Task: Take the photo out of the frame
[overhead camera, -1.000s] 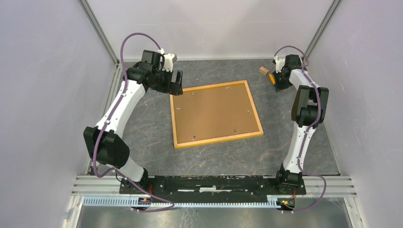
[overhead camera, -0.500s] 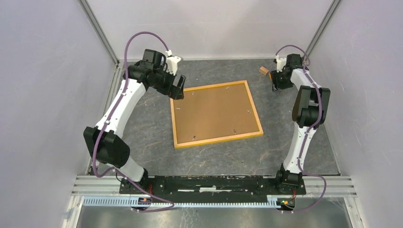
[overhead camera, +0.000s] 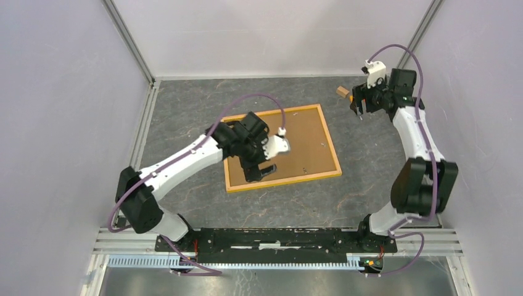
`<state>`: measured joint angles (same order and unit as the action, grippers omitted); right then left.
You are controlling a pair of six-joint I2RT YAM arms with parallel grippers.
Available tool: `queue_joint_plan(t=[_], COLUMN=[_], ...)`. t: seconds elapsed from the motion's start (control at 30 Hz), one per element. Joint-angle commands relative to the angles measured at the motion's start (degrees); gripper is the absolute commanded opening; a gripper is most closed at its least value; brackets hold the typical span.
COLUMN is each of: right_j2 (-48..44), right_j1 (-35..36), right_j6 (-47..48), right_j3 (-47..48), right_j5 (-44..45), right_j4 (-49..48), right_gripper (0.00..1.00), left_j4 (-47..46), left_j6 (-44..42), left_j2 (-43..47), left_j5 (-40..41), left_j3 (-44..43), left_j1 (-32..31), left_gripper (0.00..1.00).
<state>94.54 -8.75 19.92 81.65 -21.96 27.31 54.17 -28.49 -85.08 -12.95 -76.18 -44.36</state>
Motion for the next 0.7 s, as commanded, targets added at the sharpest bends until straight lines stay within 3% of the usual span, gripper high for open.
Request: queue_joint_plan(t=[0.0,0.13,0.27,0.37,0.67], right_j2=[-11.8,-21.8,-23.8,-22.6,-22.8], right_j1=[0.1,0.0,0.0,-1.4,-1.6], right_j6=[-1.0,-5.5,-8.0,-5.1,-6.1], right_j3=[-10.6,-20.5,-22.1,-21.4,-28.2], right_j5=[-6.9,-1.3,3.6,-4.3,-7.4], right_j4=[-7.5,-15.4,-12.7,-6.7,-4.5], right_gripper=[0.82,0.98,0.98,0.98,0.98], left_j4=[-8.7,-12.4,-14.9,-16.0,-16.6], left_j6=[-0.8,2.3,4.4,6.8,9.5], left_j2=[-4.6,-10.1,-15.0,-19.8,-29.4], left_j5=[10.2,12.6,16.6,19.0,22.3], left_j3=[1.5,0.3,-1.3,-4.2,-10.6], left_j1=[-7.3,-12.2,-15.9,-16.9,-18.4], left_gripper=[0.99,0.97,0.95,0.9,0.8])
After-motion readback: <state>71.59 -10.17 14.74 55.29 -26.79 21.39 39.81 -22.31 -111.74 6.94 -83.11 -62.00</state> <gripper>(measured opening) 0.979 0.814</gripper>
